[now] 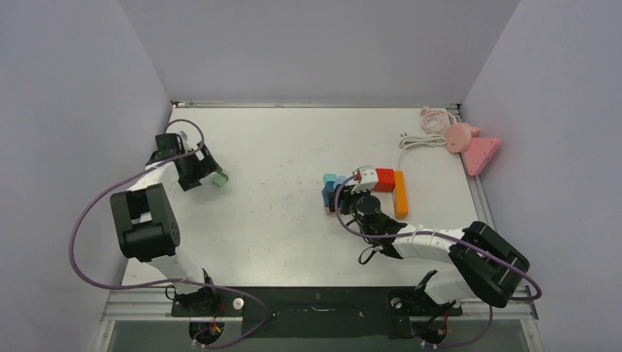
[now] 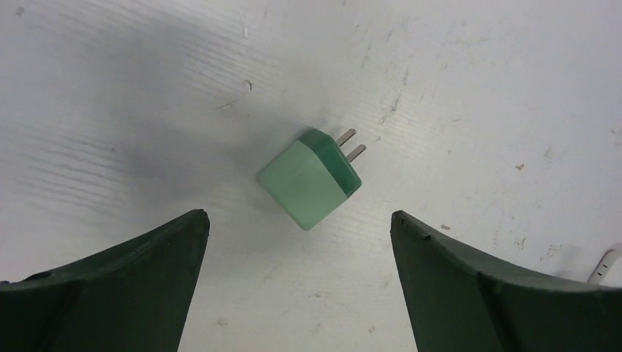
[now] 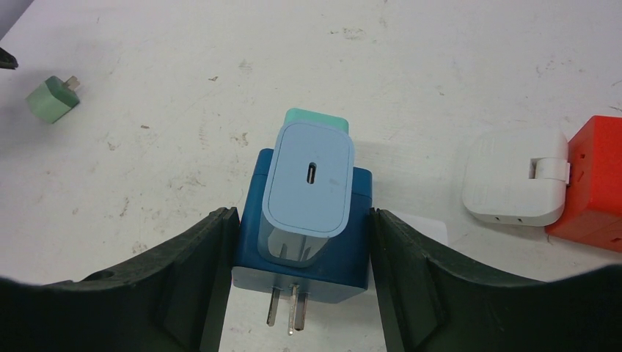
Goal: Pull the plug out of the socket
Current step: Place the plug at the center of the board.
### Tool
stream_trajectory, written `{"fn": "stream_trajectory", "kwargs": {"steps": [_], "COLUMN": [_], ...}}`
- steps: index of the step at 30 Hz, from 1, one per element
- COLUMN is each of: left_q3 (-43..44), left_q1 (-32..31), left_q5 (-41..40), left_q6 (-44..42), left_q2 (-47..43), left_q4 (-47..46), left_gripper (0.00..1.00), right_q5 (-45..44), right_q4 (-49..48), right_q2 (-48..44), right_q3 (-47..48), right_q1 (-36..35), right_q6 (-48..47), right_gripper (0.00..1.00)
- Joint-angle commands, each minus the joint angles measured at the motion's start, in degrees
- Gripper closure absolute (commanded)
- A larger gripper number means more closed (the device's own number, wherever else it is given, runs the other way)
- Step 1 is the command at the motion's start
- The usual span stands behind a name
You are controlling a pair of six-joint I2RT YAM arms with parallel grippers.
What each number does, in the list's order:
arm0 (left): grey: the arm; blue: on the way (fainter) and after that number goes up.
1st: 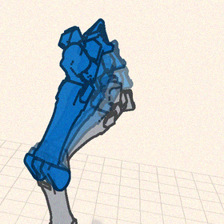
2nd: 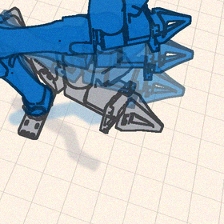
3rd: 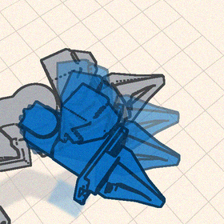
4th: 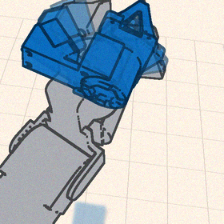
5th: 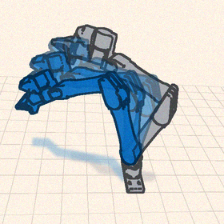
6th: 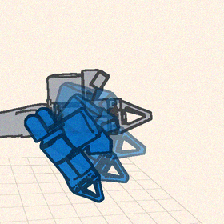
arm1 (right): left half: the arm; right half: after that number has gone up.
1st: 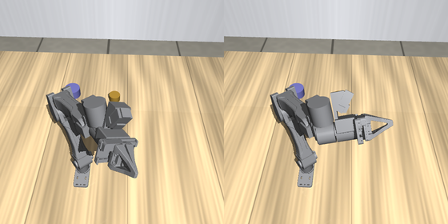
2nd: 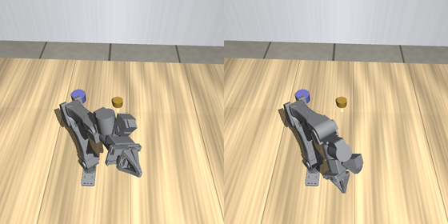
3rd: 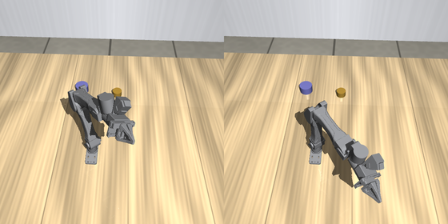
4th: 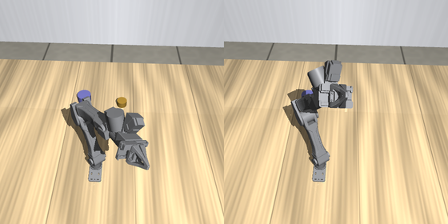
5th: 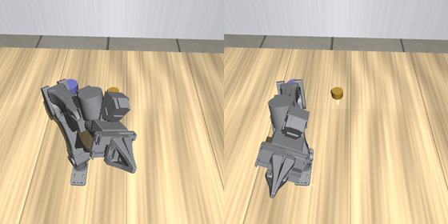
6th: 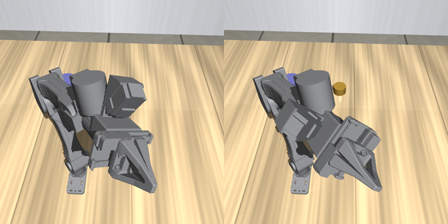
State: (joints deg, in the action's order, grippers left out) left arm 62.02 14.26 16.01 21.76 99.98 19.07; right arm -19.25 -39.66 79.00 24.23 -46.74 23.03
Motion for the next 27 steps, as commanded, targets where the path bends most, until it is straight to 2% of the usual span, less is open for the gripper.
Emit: {"fn": "stream_trajectory", "kwargs": {"steps": [1, 7, 11, 14, 20, 27], "left_q3": [-0.04, -3.78, -6.75, -8.82, -10.38, -13.57], "left_q1": [-2.35, -10.94, -21.50, -26.78, -29.16, -31.43], "left_q5": [-3.48, 6.13, 9.59, 14.87, 32.82, 40.17], "left_q6": [-2.36, -4.94, -8.86, -7.58, 5.34, 12.73], "left_q2": [-11.35, -22.03, -28.50, -30.05, -26.46, -26.91], "left_q4": [-2.18, -7.23, -10.49, -13.28, -25.46, -36.50], "left_gripper": [0.08, 0.08, 0.07, 0.03, 0.03, 0.02], "right_q5": [7.02, 14.23, 15.34, 16.56, 21.52, 20.75], "right_q4": [-6.00, -3.67, -0.95, -0.88, -5.44, -7.71], "right_q2": [-4.60, -8.18, -11.01, -12.53, -13.76, -16.98], "right_q3": [-0.80, -0.50, 0.49, 1.35, 2.50, 4.23], "right_q1": [3.81, 6.11, 6.26, 6.37, 6.36, 6.38], "right_q6": [2.98, 7.02, 11.91, 14.64, 18.54, 21.23], "right_gripper": [0.95, 0.95, 0.95, 0.95, 0.95, 0.95]}}
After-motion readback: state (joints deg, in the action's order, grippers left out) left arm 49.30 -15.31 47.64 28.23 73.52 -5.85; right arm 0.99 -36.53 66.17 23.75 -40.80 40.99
